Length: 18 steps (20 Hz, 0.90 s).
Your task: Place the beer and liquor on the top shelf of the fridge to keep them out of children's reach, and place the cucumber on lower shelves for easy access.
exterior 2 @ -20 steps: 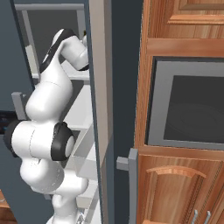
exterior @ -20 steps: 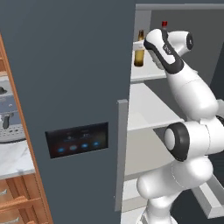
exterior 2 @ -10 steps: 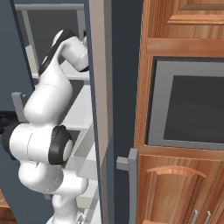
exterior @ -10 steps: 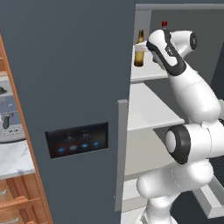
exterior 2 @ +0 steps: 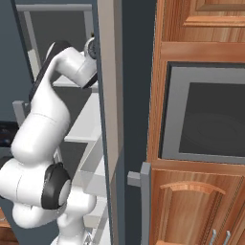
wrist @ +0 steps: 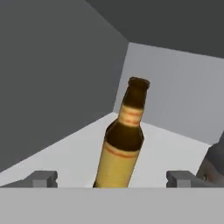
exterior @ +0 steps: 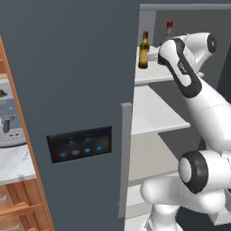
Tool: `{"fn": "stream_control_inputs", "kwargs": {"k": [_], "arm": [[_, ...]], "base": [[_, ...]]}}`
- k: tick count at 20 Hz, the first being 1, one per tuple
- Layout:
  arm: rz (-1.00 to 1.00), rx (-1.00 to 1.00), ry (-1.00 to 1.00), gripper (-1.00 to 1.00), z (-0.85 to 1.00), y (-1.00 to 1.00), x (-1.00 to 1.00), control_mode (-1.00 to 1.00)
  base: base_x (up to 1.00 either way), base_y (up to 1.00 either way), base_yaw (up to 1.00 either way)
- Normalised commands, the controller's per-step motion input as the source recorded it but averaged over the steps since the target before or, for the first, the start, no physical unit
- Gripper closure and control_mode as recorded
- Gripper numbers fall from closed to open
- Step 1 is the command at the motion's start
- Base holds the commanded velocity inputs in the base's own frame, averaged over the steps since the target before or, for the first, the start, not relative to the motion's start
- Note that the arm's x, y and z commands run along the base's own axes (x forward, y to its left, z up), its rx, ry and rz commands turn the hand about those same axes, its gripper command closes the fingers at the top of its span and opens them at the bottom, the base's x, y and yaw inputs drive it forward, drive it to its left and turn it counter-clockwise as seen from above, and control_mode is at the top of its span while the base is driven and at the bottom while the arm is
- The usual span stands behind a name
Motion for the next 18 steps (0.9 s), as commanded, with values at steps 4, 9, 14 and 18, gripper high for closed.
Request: {"fn": "stream_control_inputs", "kwargs": {"k": [4, 9, 14, 18], "arm": [[-0.11, -0.11, 0.05, -1.0, 0.0, 0.0, -0.9, -1.0], [-0.15, -0.07, 0.1, -1.0, -0.03, 0.0, -1.0, -1.0], [-0.14, -0.07, 0.14, -1.0, -0.11, 0.0, -1.0, -1.0], [-0.1, -0.06, 0.16, -1.0, -0.23, 0.0, -0.99, -1.0]], "base": [[0.0, 0.0, 0.0], [0.0, 0.0, 0.0], [0.0, 0.0, 0.0], [0.0, 0.0, 0.0]]}}
